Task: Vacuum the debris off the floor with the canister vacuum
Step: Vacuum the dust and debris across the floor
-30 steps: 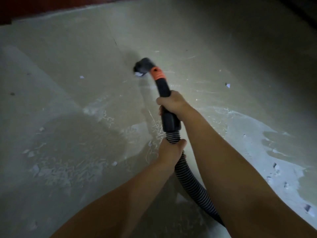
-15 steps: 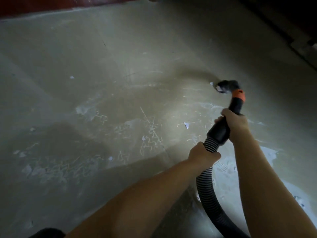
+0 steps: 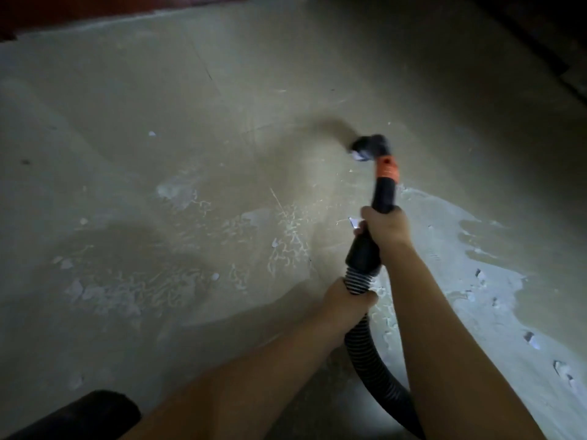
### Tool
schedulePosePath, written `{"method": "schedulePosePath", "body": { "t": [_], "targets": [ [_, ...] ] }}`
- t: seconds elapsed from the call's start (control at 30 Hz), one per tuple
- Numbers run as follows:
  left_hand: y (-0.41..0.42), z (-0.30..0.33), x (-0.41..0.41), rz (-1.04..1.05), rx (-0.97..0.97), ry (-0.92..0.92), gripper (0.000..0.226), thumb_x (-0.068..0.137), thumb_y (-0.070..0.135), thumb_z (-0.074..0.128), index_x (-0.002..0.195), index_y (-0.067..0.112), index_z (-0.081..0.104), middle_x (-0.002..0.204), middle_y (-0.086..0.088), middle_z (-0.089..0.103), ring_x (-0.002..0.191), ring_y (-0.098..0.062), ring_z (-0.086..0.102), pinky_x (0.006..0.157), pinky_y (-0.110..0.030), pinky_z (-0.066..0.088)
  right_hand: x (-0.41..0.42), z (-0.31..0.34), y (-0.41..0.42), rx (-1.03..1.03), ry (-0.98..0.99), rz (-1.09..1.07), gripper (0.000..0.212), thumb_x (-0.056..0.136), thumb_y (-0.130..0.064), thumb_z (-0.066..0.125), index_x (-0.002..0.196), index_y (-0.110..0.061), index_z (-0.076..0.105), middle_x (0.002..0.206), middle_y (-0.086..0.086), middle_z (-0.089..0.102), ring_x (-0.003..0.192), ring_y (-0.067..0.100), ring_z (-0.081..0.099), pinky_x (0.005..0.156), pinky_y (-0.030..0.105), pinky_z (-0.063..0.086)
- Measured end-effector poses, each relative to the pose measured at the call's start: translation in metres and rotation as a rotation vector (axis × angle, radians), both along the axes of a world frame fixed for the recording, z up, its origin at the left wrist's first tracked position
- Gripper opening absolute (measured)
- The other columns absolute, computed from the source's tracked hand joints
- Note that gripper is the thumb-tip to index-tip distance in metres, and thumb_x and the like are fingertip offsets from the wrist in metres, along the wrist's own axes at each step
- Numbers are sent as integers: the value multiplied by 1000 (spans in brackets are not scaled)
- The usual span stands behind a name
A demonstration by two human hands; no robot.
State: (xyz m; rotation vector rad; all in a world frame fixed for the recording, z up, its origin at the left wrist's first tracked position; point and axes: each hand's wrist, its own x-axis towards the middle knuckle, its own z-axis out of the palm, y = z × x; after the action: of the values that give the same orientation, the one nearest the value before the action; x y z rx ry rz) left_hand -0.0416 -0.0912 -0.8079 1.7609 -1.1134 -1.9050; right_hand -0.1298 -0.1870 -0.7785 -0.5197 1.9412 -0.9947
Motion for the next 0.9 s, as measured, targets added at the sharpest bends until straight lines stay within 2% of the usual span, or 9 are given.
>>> {"method": "schedulePosePath", "body": {
  "t": [0.07,0.13,0.23,0.3,0.4,0.53,0.67,0.8,0.9],
  "targets": [
    [-2,10,3,-41,5,-9,6,80,13,59,77,12,54,74,-9,59,69,-22,60,65,-28,47,-15,-1,13,-6,-11,-182,20,81,-9,61,99,-7,53,65,6,60,55,20,62,66,36,56],
    [10,7,3,21,41,-14,13,81,11,60,70,11,51,69,-10,55,67,-24,57,65,-30,46,-6,-2,20,9,25,-136,23,81,-9,61,103,-6,53,65,6,60,54,20,62,63,33,55],
    [34,2,11,172,65,-18,17,80,12,64,84,-2,55,74,-18,59,73,-30,60,74,-43,53,34,0,25,28,48,183,23,80,-10,64,100,-5,54,64,7,61,50,19,61,57,31,56],
    [44,1,14,201,88,-9,22,80,13,66,83,-6,56,76,-29,64,61,-28,62,65,-44,55,55,3,30,48,35,444,22,78,-9,64,97,-9,54,69,8,64,57,23,63,63,36,57],
    [51,3,12,146,124,19,14,86,12,64,81,6,53,73,-17,59,68,-25,57,75,-45,52,52,9,35,66,-45,627,20,79,-8,63,97,-9,54,69,10,64,57,23,63,64,35,56],
    [44,4,2,97,157,13,18,82,13,64,70,14,52,49,5,54,51,-16,55,71,-38,54,11,14,40,14,-88,112,19,85,-5,61,102,-3,51,64,8,57,42,13,57,48,25,52],
    [28,-3,-2,180,94,-22,36,81,2,62,58,16,38,30,6,39,34,-10,41,54,-27,44,3,10,41,17,3,-180,23,83,-11,61,103,-6,52,68,5,60,54,16,63,59,31,54],
    [37,7,26,257,158,-30,21,89,7,61,72,10,49,55,-1,55,49,-12,55,55,-25,46,47,14,35,24,-72,163,17,83,-6,62,94,-12,50,67,7,61,54,19,61,56,30,56],
    [43,16,36,273,24,10,10,86,10,65,91,13,57,78,-3,61,65,-13,59,68,-31,54,58,17,25,52,-89,513,13,83,-5,62,92,-9,54,65,8,62,54,20,61,57,29,55]
  ]
}}
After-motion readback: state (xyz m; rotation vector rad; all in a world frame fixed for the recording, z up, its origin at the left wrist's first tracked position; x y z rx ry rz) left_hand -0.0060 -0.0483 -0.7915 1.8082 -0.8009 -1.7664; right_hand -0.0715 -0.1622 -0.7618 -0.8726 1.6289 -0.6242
